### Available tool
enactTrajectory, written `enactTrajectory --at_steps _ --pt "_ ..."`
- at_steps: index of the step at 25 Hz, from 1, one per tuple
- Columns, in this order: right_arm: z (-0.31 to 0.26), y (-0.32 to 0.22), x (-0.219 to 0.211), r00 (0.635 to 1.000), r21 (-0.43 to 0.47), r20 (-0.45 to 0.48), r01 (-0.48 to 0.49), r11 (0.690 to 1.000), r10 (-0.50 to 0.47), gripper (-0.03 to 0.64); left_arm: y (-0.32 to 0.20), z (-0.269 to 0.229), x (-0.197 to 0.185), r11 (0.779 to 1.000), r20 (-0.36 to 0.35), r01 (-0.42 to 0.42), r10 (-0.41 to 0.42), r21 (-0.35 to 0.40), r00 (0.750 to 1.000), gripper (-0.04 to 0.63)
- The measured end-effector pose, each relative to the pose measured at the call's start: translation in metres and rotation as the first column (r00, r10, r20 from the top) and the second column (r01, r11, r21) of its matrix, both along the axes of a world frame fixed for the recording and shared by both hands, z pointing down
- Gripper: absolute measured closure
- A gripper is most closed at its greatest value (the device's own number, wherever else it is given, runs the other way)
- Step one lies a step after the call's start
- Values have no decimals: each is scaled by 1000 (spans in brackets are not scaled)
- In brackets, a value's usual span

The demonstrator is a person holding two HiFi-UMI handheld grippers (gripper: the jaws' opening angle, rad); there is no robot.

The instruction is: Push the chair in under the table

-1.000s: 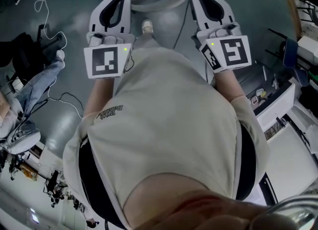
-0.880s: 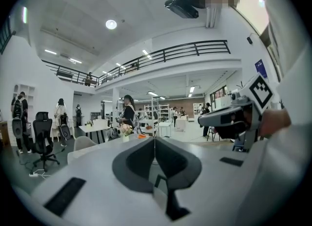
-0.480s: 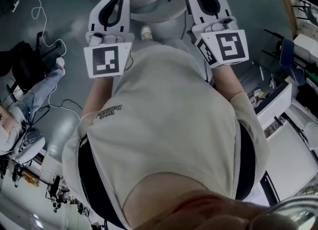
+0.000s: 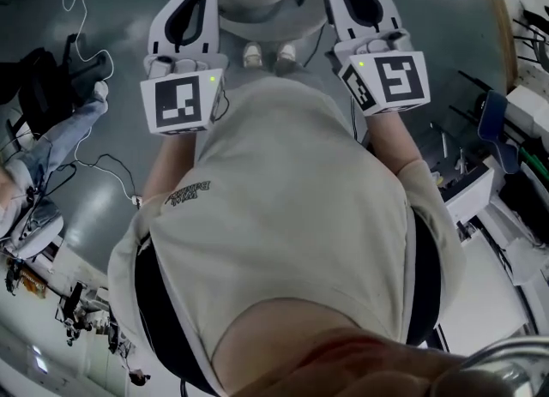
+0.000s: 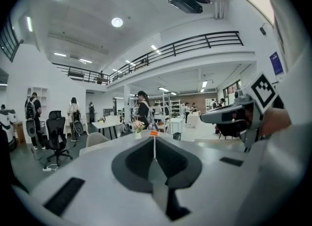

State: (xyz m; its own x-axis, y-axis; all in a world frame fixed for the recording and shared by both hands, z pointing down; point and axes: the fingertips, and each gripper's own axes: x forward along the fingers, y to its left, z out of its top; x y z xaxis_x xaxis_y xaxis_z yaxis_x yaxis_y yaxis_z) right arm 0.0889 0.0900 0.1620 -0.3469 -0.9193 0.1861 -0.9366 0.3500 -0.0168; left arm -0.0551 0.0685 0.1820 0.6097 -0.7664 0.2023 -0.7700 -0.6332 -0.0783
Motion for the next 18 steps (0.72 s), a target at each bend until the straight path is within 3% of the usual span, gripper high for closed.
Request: enactTrajectory --at_steps 9,11,13,14,18 --pt "46 -25 25 1000 -96 0 27 995 -27 606 -13 57 -1 986 61 100 -92 -134 994 580" --pt "61 -33 34 1000 -128 -10 24 991 -25 604 -19 76 -4 975 66 133 -123 -177 990 529" --pt "80 -40 40 999 -178 -15 36 983 -40 574 -25 99 -9 957 82 163 -147 -239 986 505" --pt "91 -42 42 999 -209 -13 48 977 -52 507 -27 112 -14 945 94 181 -161 -273 982 501" --pt "136 -52 57 998 -305 -47 35 952 -52 485 -35 166 -35 890 140 249 -211 -381 968 492"
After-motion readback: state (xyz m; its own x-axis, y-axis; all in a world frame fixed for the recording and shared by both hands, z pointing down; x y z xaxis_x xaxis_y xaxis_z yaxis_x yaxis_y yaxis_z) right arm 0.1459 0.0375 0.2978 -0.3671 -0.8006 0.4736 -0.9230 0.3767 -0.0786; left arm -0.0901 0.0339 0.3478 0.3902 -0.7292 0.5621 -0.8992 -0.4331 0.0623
